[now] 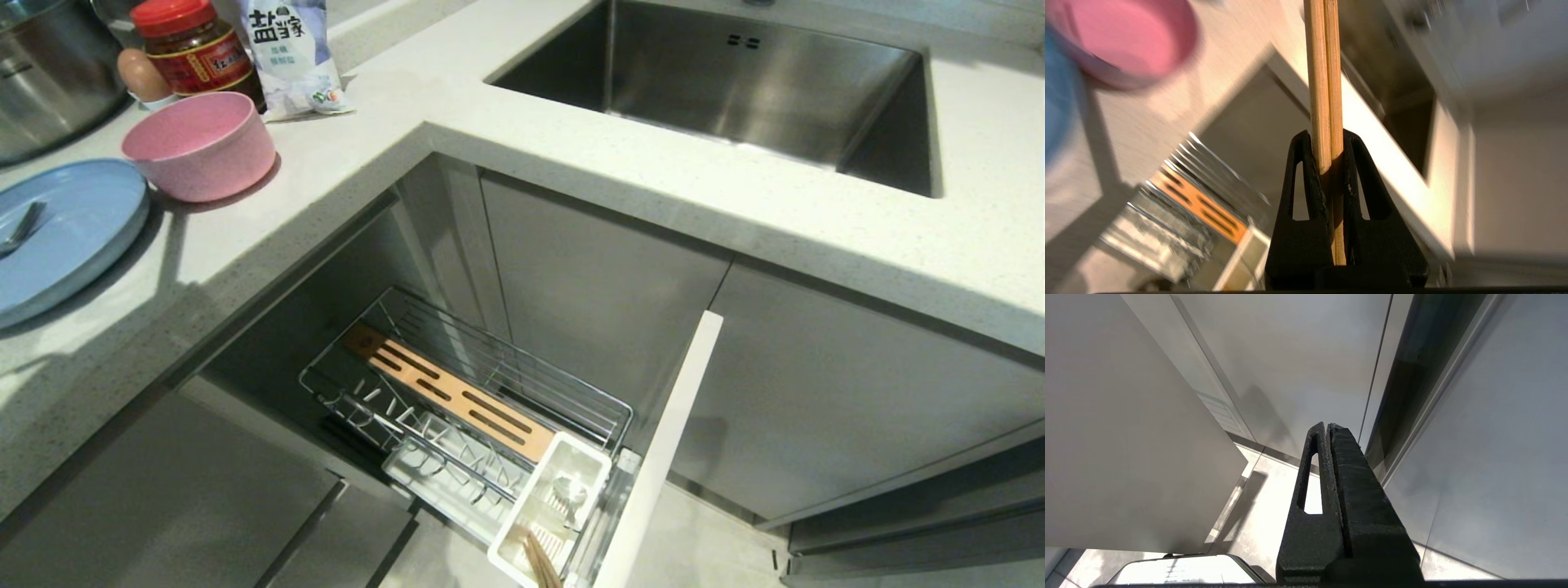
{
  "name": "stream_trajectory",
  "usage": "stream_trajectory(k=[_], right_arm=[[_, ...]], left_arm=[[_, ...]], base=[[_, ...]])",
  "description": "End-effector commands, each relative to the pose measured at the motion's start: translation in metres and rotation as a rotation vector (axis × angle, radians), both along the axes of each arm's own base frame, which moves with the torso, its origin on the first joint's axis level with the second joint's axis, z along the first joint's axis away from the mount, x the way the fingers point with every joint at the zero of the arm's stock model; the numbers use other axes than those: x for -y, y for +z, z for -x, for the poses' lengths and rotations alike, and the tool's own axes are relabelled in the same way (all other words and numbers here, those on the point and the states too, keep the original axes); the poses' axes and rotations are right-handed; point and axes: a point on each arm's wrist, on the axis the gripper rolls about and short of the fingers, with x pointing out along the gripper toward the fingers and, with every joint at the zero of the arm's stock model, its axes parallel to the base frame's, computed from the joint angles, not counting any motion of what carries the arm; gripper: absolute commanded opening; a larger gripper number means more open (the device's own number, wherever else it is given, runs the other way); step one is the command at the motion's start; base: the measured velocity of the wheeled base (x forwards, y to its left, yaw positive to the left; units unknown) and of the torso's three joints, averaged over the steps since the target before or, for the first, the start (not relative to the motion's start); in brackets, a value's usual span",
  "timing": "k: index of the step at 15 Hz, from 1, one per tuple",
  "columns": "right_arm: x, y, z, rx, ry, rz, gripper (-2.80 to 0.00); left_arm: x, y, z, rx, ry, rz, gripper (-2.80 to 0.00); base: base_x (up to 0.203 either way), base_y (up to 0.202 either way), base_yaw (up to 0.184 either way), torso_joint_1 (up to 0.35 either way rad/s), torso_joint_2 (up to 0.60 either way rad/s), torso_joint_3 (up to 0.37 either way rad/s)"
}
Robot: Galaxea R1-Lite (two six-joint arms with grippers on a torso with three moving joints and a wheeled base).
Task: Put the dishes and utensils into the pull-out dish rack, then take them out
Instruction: Pick up the chopsticks and place it in the cupboard
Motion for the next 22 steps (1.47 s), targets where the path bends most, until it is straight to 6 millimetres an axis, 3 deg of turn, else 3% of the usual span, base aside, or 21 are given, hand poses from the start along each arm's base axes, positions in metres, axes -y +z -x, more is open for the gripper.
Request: stream_trajectory(k=[1,3,8,11,18,22], right_arm=[[0.0,0.0,0.0,0.005,0.001,0.0,-2.8],[0.0,0.0,0.0,0.005,-0.001,0.0,-2.8],[0.0,0.0,0.0,0.005,-0.001,0.0,-2.8],[0.0,0.0,0.0,0.005,-0.001,0.0,-2.8],[0.0,0.0,0.0,0.005,0.0,0.0,-2.8],[0.0,0.0,0.0,0.005,-0.001,0.0,-2.8]], left_arm=[[0.012,-0.013,-0.009,-0.069,-0.142,-0.041,-2.8],[0.023,-0.026,-0.022,-0.152,-0.219,-0.11,-2.8],[0.046,-0.052,-0.028,-0.288,-0.463,-0.269,-2.8],[0.06,-0.071,-0.042,-0.398,-0.517,-0.367,-2.8],[0.072,-0.109,-0.043,-0.591,-0.718,-0.723,-2.8],[0.074,-0.126,-0.047,-0.663,-0.733,-0.865,-2.8]], base=[[0.0,0.0,0.0,0.0,0.0,0.0],[0.0,0.0,0.0,0.0,0.0,0.0],[0.0,0.0,0.0,0.0,0.0,0.0],[0.0,0.0,0.0,0.0,0.0,0.0],[0.0,0.0,0.0,0.0,0.0,0.0],[0.0,0.0,0.0,0.0,0.0,0.0]])
